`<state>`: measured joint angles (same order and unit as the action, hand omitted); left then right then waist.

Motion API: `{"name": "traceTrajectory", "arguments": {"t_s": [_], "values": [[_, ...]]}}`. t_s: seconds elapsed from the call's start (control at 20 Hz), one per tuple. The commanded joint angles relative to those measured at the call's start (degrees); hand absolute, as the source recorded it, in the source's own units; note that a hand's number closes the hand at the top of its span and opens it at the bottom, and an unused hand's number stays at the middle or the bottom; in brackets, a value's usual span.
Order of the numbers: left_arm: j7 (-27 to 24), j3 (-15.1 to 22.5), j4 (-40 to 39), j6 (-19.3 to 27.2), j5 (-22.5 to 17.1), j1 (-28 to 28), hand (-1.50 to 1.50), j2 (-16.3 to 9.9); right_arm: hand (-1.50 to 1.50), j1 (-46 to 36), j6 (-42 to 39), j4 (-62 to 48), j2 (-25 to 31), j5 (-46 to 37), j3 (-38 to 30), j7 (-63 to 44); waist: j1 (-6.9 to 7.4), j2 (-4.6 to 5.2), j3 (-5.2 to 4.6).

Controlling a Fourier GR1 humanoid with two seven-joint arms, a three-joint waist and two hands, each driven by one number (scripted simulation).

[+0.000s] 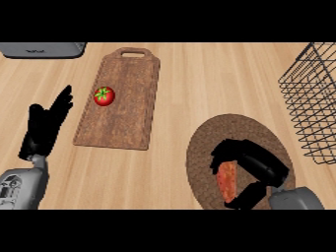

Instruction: Pick the sweet potato from the placemat and place it in the basket

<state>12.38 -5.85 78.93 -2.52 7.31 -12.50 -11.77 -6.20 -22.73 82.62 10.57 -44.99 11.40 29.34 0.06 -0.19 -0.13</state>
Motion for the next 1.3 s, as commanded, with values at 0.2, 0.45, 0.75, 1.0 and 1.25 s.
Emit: {"name": "traceTrajectory", "arguments": {"t_s": [0.2, 0.45, 0.75, 1.0, 1.25], "values": [[1.02, 0.16, 0.25, -0.38, 0.14, -0.46, 0.0, 0.01, 1.5, -5.89, 6.19, -3.71, -1.99, -12.57, -1.74, -19.55, 0.22, 0.18, -0.03], [0.83, 1.56, 0.91, -0.08, 0.78, -0.7, 0.0, 1.13, 1.5, -10.59, 7.02, -6.72, -5.22, -24.75, -2.22, -43.06, 1.28, 0.24, -0.22], [-4.13, 0.47, -2.75, 0.29, 1.04, 0.48, 0.0, 1.0, 1.5, -23.28, 6.31, -12.27, -10.44, -29.71, 4.02, -58.46, 1.05, 0.37, 0.08], [1.75, 1.12, 0.28, 0.89, 1.28, -1.42, 0.0, 1.51, 1.5, -24.51, 11.56, -5.96, -10.53, -13.2, 3.41, -64.97, 0.71, 0.11, 0.16], [1.41, 0.74, 0.23, 0.39, 0.66, -1.53, 0.0, 1.38, 1.5, -29.11, 16.22, 6.21, -10.56, -3.61, 3.49, -71.17, 0.44, -0.21, 0.16]]}}
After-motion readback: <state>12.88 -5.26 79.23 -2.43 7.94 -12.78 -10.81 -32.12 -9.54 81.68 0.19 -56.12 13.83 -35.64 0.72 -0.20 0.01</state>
